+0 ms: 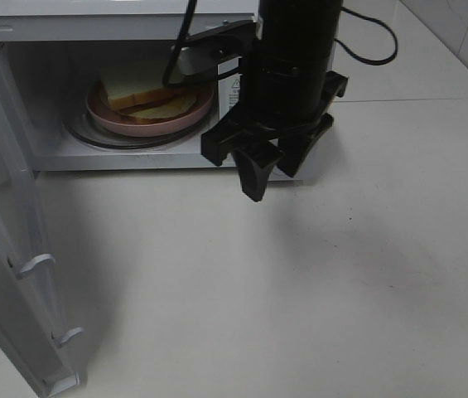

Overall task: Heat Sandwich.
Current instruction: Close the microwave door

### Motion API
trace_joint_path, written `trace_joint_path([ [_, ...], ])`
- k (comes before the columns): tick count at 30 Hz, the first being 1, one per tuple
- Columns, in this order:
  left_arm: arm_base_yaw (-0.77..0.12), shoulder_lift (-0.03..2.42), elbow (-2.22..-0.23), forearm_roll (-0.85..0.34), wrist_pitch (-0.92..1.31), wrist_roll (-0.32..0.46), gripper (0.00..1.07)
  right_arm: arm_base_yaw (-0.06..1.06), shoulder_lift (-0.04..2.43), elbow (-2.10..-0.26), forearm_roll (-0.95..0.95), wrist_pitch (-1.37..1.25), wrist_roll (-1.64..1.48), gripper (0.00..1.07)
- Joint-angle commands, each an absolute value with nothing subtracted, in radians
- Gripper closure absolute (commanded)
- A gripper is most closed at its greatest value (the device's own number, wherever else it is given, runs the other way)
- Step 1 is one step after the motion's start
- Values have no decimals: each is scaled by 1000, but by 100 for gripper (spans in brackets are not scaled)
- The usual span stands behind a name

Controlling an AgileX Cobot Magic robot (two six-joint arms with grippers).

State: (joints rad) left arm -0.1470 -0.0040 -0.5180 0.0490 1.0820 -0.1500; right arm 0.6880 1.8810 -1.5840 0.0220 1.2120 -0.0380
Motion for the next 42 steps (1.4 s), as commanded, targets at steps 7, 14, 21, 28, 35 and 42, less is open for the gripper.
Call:
trace_joint_path([
  [7,-142,-21,-517,49,1073,-151,37,520,1706,-1403,8,1241,-15,52],
  [14,-142,-21,-517,49,1073,-151,37,391,1593,-1279,-13,1230,6,52],
  [21,-142,-21,-517,49,1073,-151,37,220,1439,-1092,-25,1186,0,52],
  [28,-142,-21,-517,49,1073,-151,37,123,1340,-992,-29,1150,-13,52],
  [35,-142,-21,-517,49,1073,-151,37,90,1215,-885,-22,1123,-13,52],
  [42,-142,-21,-517,49,1073,-151,37,90,1068,-763,-22,1057,-13,52],
])
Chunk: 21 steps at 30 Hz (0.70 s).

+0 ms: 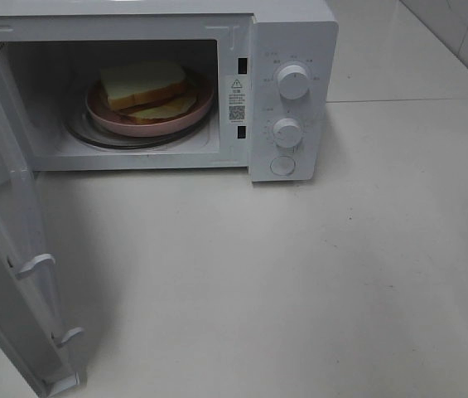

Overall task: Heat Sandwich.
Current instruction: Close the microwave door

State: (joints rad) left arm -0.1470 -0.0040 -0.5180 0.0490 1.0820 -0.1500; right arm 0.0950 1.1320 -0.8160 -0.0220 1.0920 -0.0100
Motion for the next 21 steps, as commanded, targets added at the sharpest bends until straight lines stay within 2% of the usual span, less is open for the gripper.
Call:
trace_joint_path([
  [1,-142,-21,-517,49,1073,-151,37,90,1044,-745,-22,1047,-13,52],
  [12,-142,-21,-517,49,1073,-151,37,90,678,-542,-21,964,-13,52],
  [21,-142,-21,-517,49,1073,-151,37,90,448,-499,-21,998,-13,52],
])
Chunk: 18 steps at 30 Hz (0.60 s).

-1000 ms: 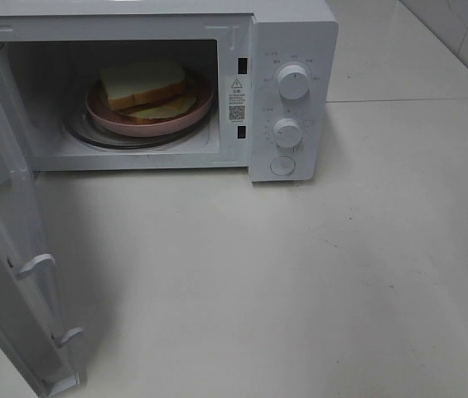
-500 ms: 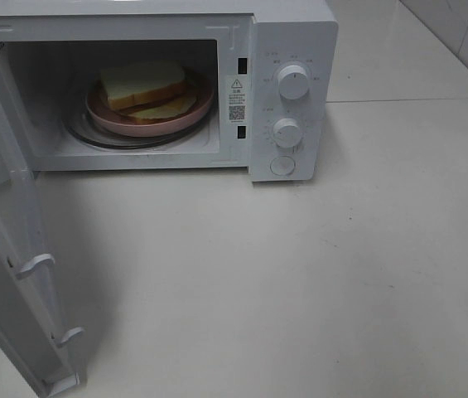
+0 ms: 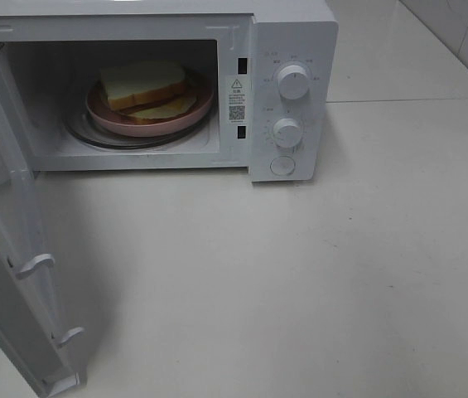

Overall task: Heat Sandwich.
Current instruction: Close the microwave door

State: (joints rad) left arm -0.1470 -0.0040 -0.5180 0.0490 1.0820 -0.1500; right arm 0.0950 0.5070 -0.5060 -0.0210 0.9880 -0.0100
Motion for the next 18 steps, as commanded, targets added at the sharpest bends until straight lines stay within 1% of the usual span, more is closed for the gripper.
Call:
trace_joint_path([
  [1,-142,-21,-517,49,1073,-151,37,90,424,-499,-21,998,-13,52],
  [6,-142,-21,-517,49,1073,-151,37,90,311,-499,-21,998,-13,52],
  [18,-142,-21,-517,49,1073,-151,37,90,170,-499,-21,998,-10,52],
])
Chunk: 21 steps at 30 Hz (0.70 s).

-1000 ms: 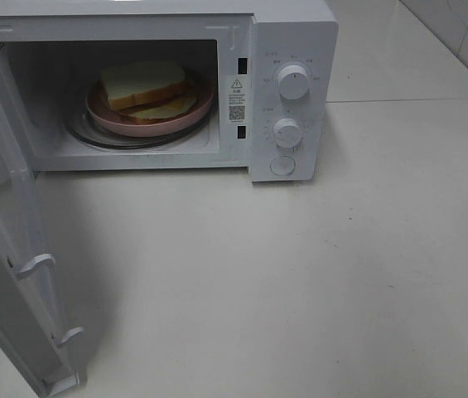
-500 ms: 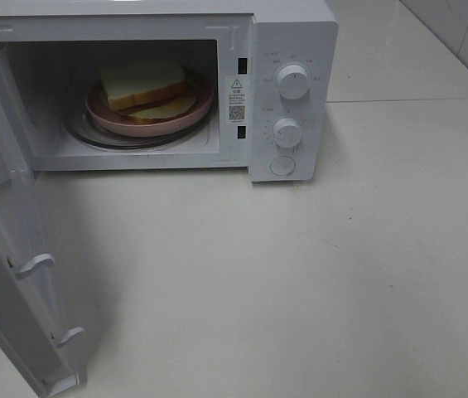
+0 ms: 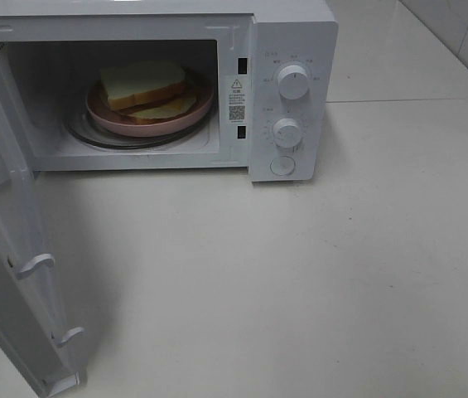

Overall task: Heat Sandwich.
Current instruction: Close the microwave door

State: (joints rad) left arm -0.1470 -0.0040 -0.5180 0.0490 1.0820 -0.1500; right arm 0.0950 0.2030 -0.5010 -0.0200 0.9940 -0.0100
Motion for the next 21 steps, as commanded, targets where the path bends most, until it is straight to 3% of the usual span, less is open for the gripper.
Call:
trace_joint_path([
  [1,-142,-21,-517,49,1073,-151,37,90,158,-499,-21,998,-10,52],
  [21,-142,-13,-517,50,1073,-150,37,90,-31,-499,-25,997,0,52],
])
